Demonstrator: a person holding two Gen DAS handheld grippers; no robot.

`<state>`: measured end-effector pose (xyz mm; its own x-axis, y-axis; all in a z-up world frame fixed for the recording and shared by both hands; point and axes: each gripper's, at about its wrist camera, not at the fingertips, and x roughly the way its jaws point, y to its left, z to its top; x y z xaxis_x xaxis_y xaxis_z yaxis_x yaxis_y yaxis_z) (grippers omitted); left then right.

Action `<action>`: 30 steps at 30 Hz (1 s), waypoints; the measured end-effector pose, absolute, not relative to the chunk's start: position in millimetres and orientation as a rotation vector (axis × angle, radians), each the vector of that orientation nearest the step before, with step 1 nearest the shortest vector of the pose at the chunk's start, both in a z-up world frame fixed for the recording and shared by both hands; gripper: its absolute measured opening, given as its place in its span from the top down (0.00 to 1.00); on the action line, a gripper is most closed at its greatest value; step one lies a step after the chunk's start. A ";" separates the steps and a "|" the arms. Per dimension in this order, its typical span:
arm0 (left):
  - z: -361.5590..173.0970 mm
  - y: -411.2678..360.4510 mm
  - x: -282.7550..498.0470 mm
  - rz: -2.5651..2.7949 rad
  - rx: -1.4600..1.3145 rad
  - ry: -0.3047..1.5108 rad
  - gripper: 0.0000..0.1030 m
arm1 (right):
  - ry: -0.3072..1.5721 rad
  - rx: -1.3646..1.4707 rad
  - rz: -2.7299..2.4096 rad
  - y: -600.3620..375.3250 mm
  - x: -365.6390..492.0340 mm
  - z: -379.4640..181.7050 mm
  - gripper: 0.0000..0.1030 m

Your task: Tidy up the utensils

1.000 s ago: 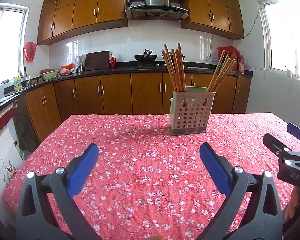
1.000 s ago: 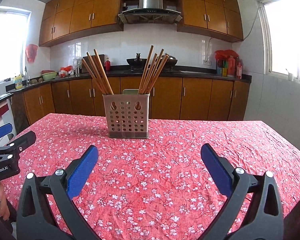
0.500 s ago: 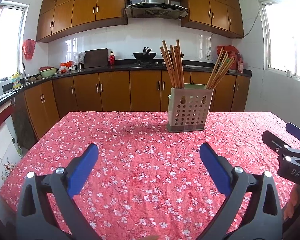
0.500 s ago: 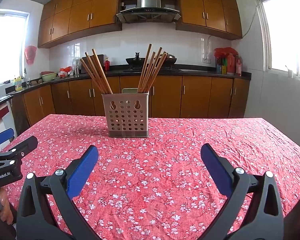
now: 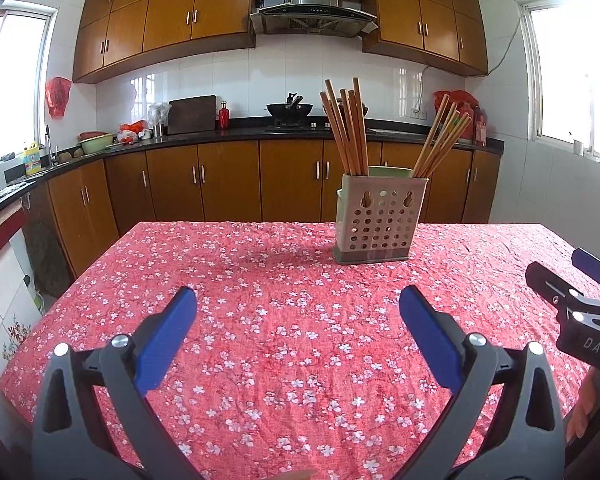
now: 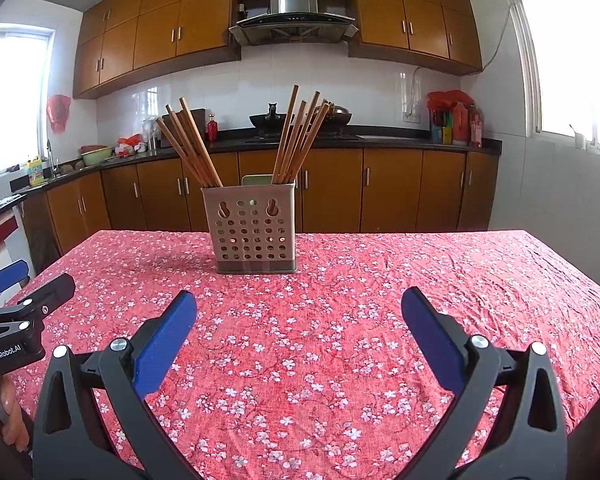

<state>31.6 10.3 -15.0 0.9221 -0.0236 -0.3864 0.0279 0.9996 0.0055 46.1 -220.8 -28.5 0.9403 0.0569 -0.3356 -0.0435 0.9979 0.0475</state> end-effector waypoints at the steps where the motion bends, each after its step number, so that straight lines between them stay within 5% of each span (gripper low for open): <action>1: -15.3 10.6 32.0 -0.027 0.011 0.397 0.04 | 0.343 0.040 0.051 -220.7 46.1 -28.4 0.02; 30: -15.3 11.4 33.1 -0.037 0.012 0.398 0.04 | 0.341 0.043 0.050 -221.3 46.2 -28.3 0.02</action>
<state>33.1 11.4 -15.3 0.9212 -0.0333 -0.3876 0.0382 0.9993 0.0049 46.2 -221.3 -28.3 0.9411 0.0562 -0.3333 -0.0417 0.9979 0.0504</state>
